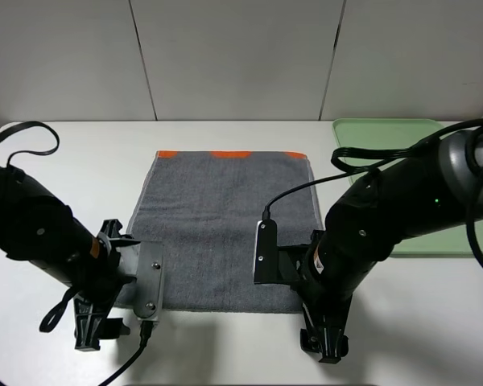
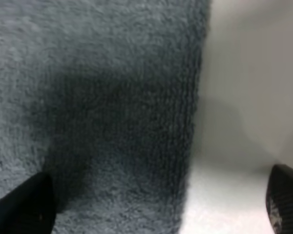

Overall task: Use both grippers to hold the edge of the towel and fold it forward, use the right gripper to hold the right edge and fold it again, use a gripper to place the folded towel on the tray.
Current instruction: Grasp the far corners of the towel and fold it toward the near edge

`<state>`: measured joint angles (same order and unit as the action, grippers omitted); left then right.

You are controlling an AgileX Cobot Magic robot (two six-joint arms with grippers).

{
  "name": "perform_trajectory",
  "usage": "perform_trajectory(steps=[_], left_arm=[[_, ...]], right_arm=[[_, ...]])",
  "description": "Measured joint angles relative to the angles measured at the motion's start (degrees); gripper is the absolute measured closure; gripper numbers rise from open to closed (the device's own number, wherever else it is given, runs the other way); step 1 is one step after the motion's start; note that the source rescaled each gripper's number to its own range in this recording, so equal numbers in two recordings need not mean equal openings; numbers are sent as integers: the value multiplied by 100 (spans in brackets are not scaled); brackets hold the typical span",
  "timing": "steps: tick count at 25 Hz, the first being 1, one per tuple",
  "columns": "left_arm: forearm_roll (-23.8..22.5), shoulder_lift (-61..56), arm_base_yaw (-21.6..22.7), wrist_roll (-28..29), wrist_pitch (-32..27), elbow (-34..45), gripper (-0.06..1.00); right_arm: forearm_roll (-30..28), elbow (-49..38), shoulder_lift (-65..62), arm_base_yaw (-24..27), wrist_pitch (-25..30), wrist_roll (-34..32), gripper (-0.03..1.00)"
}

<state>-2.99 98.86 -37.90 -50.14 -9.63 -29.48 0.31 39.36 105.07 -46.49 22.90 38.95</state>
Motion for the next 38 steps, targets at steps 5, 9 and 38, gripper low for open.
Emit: perform_trajectory(steps=[5, 9, 38], left_arm=[[51, 87, 0, -27, -23, -39, 11], [102, 98, 0, -27, -23, -39, 17], [-9, 162, 0, -38, 153, -44, 93]], right_arm=[[9, 0, -1, 0, -5, 0, -3], [11, 0, -1, 0, -5, 0, -2], [-31, 27, 19, 0, -247, 0, 97]])
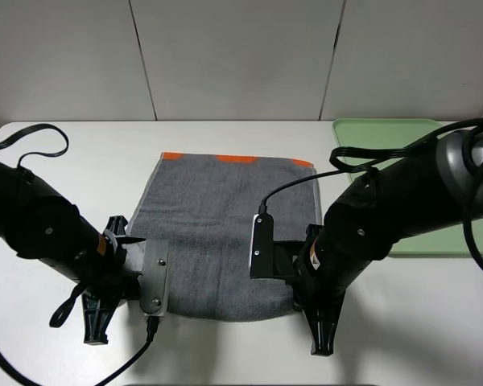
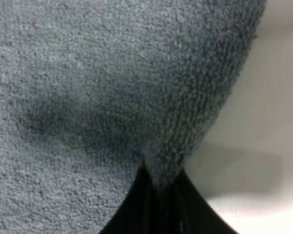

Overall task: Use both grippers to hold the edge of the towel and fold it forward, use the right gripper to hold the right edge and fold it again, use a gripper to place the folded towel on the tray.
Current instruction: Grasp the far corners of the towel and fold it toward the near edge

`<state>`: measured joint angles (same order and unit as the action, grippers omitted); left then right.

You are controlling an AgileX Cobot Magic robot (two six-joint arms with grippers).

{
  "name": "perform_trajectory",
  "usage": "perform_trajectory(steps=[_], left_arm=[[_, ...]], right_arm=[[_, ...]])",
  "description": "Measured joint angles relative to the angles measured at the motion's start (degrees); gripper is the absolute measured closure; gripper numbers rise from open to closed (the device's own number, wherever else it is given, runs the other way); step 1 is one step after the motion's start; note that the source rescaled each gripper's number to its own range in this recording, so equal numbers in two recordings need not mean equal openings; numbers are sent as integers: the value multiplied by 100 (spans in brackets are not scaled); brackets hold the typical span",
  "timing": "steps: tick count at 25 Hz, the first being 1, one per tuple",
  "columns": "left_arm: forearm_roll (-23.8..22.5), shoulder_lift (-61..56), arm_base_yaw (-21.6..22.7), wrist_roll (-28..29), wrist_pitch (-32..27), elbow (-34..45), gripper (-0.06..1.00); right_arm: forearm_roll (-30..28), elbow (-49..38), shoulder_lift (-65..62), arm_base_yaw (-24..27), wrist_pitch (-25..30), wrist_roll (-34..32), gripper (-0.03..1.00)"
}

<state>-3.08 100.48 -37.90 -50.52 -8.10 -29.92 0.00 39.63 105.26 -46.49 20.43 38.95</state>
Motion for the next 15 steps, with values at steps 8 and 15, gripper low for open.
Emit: perform_trajectory(steps=[8, 15], left_arm=[[0, 0, 0, 0, 29, 0, 93], [0, -63, 0, 125, -32, 0, 93]], right_arm=[[-38, 0, 0, 0, -5, 0, 97], [-43, 13, 0, 0, 185, -21, 97]])
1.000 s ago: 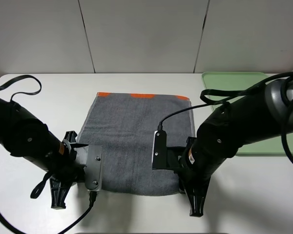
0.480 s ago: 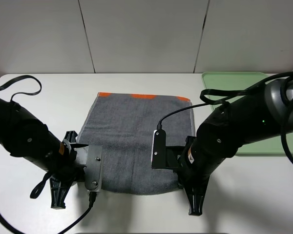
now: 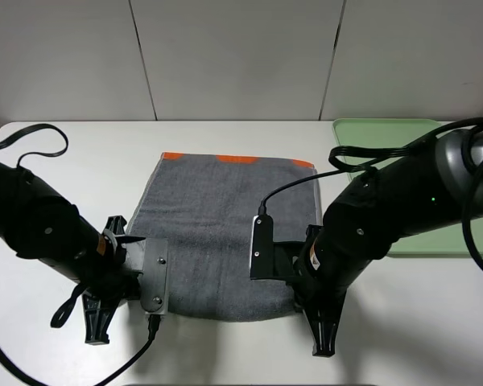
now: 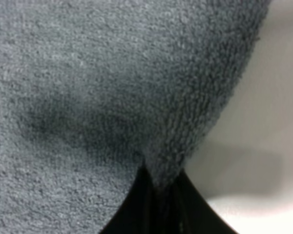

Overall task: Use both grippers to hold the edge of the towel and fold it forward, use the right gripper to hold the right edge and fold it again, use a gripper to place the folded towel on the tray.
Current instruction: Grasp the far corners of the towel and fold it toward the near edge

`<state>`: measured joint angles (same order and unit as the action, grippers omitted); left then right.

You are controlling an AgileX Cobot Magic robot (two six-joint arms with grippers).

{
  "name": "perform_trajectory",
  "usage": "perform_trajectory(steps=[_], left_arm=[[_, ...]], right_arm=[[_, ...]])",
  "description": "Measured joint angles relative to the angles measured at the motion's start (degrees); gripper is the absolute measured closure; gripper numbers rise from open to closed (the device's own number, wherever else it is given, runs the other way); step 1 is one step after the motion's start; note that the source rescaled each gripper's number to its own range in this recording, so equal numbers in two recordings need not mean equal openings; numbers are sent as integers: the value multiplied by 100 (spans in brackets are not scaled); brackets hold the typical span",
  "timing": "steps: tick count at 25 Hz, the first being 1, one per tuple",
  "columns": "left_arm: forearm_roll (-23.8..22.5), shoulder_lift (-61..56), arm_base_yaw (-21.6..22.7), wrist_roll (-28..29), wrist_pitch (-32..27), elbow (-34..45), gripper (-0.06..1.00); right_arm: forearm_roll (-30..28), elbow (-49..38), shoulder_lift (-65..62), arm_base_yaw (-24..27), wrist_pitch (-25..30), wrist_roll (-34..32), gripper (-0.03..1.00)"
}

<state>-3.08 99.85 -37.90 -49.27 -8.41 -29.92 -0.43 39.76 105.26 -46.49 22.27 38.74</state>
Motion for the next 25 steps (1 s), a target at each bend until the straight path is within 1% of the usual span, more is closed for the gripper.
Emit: perform_trajectory(steps=[7, 16, 25], left_arm=[[73, -833, 0, 31, -659, 36, 94], [211, -1787, 0, 33, -1801, 36, 94], [404, -2717, -6, 33, -2756, 24, 94]], right_arm=[[83, 5, -183, 0, 526, -456, 97], [318, -2, -987, -19, 1136, -500, 97], [725, 10, -1643, -62, 1772, -543, 97]])
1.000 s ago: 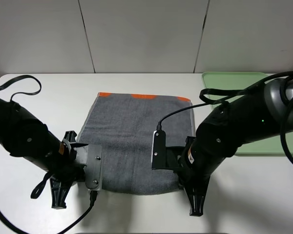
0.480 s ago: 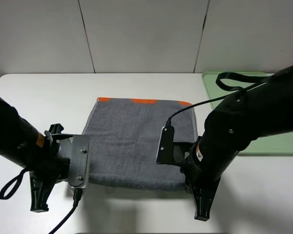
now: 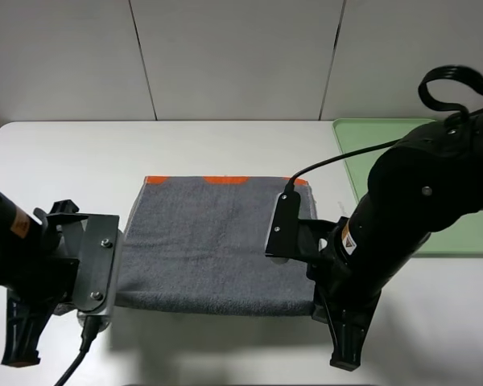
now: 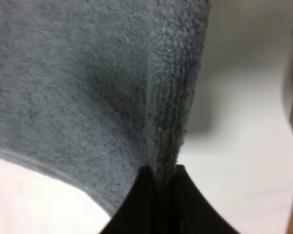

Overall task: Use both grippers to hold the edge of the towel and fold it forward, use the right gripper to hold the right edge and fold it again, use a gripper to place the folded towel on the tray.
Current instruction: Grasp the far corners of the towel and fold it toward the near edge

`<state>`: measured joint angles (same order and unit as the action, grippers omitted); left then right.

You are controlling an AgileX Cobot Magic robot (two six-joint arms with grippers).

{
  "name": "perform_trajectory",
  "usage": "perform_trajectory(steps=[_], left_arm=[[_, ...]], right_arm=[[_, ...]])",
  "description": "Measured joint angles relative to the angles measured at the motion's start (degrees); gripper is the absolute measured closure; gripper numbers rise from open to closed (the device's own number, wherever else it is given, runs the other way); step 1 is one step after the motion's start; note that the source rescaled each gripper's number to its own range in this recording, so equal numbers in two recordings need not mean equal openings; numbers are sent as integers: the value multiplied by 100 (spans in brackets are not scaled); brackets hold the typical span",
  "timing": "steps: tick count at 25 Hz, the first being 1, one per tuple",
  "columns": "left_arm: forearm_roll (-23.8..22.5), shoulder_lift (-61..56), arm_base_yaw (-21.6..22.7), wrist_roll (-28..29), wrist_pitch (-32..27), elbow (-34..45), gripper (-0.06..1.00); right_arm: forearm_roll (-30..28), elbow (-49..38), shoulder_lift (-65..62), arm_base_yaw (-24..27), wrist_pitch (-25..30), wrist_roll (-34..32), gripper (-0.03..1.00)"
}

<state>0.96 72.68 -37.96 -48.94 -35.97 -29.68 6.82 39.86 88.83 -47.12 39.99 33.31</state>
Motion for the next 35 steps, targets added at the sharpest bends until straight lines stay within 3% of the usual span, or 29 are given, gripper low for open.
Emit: perform_trajectory(steps=[18, 26, 35], left_arm=[[623, -1589, -10, 113, -1248, 0, 94], [523, -1589, -10, 220, -1251, 0, 94], [-96, -1576, -10, 490, -623, 0, 94]], right_arm=[[611, 57, -1077, 0, 1083, -255, 97], [496, 473, -1096, 0, 1383, -385, 97], [22, 1278, -825, 247, 1605, -357, 97]])
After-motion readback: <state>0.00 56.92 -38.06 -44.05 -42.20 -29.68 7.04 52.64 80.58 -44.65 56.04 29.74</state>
